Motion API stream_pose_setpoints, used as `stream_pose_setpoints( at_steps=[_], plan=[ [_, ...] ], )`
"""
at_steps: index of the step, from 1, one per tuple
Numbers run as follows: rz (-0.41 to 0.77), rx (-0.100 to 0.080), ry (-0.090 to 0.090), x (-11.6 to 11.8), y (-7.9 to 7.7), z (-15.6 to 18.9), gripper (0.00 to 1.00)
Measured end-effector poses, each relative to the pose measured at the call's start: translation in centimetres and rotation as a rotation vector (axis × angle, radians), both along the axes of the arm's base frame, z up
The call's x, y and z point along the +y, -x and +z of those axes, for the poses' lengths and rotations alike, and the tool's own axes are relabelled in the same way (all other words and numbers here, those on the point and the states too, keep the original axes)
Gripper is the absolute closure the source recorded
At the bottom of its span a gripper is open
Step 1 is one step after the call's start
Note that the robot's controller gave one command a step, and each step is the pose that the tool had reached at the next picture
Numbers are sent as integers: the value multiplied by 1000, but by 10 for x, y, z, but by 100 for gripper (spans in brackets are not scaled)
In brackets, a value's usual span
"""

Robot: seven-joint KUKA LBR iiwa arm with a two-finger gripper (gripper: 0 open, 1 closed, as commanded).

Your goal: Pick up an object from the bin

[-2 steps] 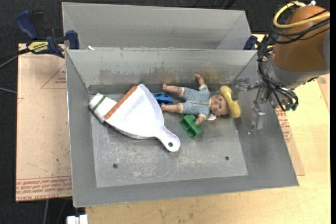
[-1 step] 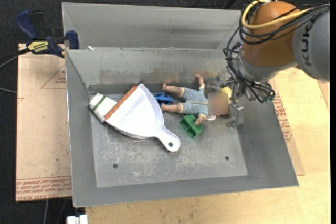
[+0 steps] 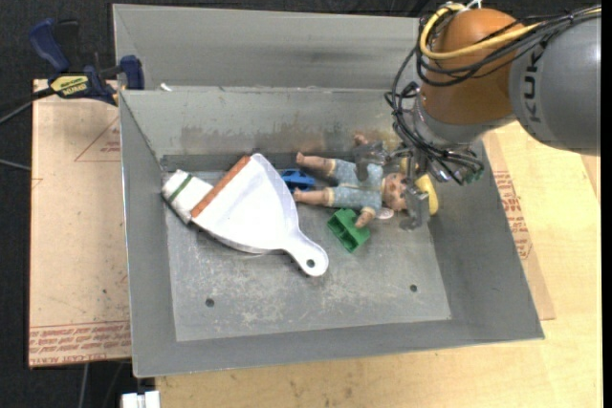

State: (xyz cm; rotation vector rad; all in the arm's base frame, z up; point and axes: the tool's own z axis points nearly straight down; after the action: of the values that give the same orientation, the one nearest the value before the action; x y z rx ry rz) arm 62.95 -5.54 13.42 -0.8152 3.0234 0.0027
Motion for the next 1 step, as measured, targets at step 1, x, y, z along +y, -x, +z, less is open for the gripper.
stream_pose_setpoints(
  at_steps=[1],
  plan=[
    [68, -4, 6, -7, -5, -30, 0]
  ],
)
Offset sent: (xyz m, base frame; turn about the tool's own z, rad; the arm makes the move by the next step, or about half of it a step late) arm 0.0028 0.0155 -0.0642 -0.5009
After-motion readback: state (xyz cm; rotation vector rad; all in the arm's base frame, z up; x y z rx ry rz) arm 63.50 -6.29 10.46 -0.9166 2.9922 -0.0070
